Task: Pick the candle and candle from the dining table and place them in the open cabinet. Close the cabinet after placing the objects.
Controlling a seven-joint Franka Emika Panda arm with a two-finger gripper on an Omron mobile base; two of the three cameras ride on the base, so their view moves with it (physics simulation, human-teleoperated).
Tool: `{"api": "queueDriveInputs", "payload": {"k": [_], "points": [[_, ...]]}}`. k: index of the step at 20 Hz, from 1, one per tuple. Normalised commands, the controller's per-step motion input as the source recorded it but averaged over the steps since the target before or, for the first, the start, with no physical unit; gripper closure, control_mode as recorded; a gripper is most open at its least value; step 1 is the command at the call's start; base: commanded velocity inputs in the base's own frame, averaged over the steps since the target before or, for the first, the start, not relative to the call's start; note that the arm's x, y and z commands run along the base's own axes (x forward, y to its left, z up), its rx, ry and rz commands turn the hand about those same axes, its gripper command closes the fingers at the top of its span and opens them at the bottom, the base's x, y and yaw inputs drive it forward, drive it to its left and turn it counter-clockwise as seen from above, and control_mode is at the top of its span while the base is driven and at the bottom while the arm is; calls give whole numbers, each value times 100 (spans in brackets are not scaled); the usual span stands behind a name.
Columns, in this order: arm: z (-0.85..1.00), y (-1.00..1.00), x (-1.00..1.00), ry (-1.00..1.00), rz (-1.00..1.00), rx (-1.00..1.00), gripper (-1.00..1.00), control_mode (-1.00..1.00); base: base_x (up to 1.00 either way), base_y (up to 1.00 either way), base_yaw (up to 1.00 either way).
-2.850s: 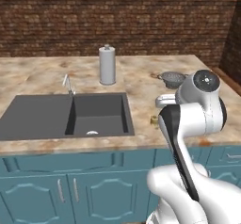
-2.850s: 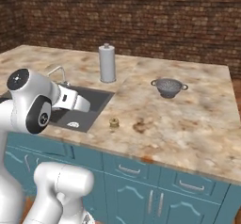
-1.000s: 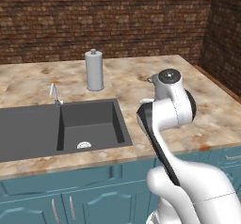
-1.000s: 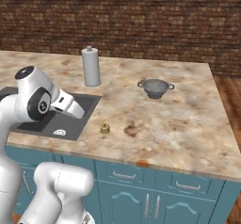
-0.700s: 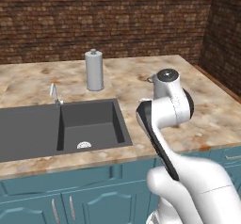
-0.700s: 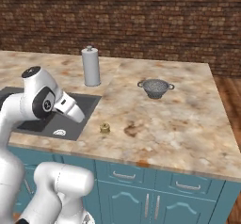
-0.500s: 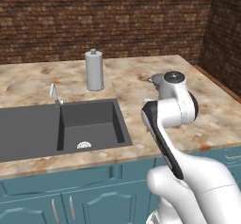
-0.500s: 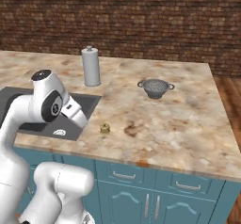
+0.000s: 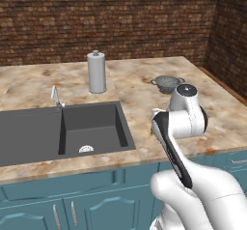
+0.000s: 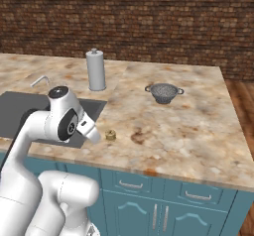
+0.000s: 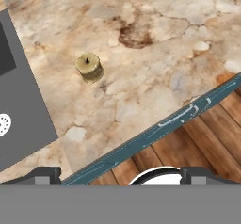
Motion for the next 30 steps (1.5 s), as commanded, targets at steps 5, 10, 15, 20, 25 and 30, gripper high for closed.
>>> {"api": "queueDriveInputs", "payload": {"k": [5, 10, 15, 20, 25, 30], "points": [[-23, 0, 36, 0, 1, 0, -100, -100, 0, 0, 0], [-22, 0, 43, 4, 0, 0, -100, -100, 0, 0, 0], [-20, 0, 41, 14, 0, 0, -100, -100, 0, 0, 0], [-22, 0, 33, 10, 0, 0, -100, -100, 0, 0, 0], [-27, 0, 29, 4, 0, 0, -100, -100, 0, 0, 0], [-33, 0, 21, 0, 0, 0, -100, -100, 0, 0, 0]]}}
